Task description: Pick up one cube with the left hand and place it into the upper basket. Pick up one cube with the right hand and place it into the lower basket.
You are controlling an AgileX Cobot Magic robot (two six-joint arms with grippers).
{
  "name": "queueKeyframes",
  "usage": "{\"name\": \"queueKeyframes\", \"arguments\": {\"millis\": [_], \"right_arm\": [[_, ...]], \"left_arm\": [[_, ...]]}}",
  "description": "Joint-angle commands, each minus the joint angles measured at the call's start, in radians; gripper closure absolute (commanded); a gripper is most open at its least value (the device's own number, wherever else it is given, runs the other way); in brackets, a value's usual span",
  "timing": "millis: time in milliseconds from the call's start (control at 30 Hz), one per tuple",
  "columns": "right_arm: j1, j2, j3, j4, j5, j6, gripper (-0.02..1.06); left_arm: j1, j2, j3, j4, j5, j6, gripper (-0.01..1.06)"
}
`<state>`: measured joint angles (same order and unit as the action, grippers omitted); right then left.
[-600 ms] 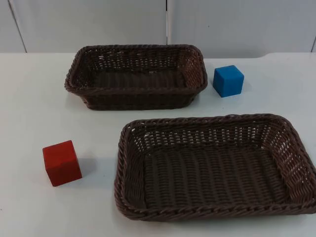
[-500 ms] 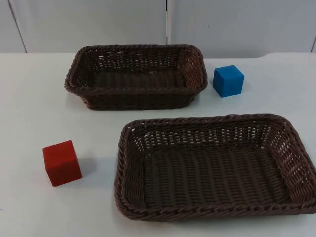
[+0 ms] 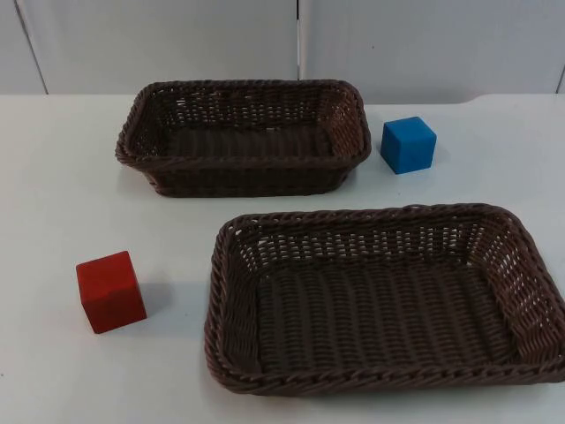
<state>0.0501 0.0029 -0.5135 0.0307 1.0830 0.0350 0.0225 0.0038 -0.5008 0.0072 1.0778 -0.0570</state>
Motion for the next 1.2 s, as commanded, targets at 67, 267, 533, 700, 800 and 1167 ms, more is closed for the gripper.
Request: {"name": "queueKeyframes", "arguments": {"millis": [67, 267, 533, 700, 800, 1167], "right_arm": [[-0.008, -0.003, -0.002, -0.005, -0.007, -0.006, -0.01], [-0.008, -0.003, -0.002, -0.005, -0.007, -0.006, -0.01], [-0.006, -0.003, -0.002, -0.005, -0.007, -0.006, -0.01], [-0.006, -0.003, -0.002, -0.005, -0.007, -0.006, -0.01], [-0.006, -0.003, -0.002, -0.005, -0.007, -0.006, -0.01], [-0.006, -0.003, -0.002, -0.005, -0.007, -0.006, -0.01]], "left_arm": [[0.001, -0.004, 0.004, 0.000, -0.003, 0.002, 0.00], [0.001, -0.004, 0.004, 0.000, -0.003, 0.002, 0.00], [0.001, -0.004, 0.004, -0.002, -0.003, 0.002, 0.00], [0.001, -0.004, 0.004, -0.007, -0.003, 0.007, 0.00], [0.001, -0.004, 0.004, -0.007, -0.003, 0.007, 0.00], [0.001, 0.037, 0.004, -0.007, -0.005, 0.007, 0.00]]}}
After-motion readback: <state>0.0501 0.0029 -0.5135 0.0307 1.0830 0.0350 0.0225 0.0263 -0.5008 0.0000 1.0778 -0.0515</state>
